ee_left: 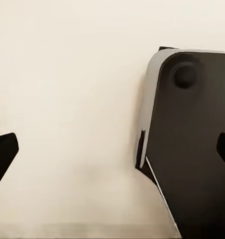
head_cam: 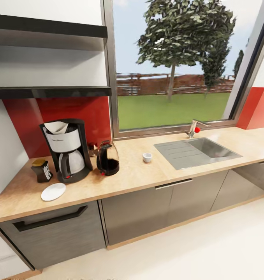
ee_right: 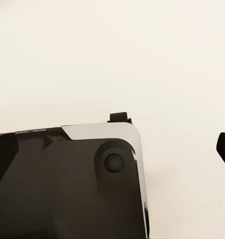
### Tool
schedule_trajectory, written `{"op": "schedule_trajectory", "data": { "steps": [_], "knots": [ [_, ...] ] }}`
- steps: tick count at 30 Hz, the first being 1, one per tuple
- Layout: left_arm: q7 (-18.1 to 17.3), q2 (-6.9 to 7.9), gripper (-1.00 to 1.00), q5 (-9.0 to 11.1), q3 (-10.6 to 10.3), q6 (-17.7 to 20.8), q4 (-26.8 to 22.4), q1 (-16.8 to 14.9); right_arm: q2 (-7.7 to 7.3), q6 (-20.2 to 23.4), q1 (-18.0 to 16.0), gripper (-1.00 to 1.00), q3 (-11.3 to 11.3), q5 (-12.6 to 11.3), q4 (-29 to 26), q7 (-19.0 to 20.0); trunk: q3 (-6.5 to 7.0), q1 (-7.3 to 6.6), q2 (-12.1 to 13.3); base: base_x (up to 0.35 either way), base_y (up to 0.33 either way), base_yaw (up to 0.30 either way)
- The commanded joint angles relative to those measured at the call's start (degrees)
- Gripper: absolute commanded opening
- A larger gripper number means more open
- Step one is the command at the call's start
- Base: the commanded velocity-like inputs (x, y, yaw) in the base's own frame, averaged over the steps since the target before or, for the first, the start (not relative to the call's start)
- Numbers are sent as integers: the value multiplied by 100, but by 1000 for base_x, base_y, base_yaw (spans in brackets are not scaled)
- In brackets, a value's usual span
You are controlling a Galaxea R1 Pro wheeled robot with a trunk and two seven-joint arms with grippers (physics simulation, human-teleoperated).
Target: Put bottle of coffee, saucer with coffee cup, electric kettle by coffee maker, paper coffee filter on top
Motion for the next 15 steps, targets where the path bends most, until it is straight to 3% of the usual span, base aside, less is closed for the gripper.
{"op": "schedule_trajectory", "data": {
  "steps": [1, 8, 15],
  "knots": [
    [27, 50, 100, -61, 72, 37, 182, -3, -6, -20, -5, 100, 48, -57, 4, 23, -16, 3, -12, 0, 0, 173],
    [245, 175, 100, -56, 150, 137, 611, -11, -48, -9, -5, 100, 53, -48, -146, 33, -58, 3, -12, 0, 0, 185],
    [679, 168, 100, -59, 130, 667, 650, -12, -103, -8, -5, 100, 57, -37, -948, 40, -100, 3, -12, 0, 0, 194]
  ]
}}
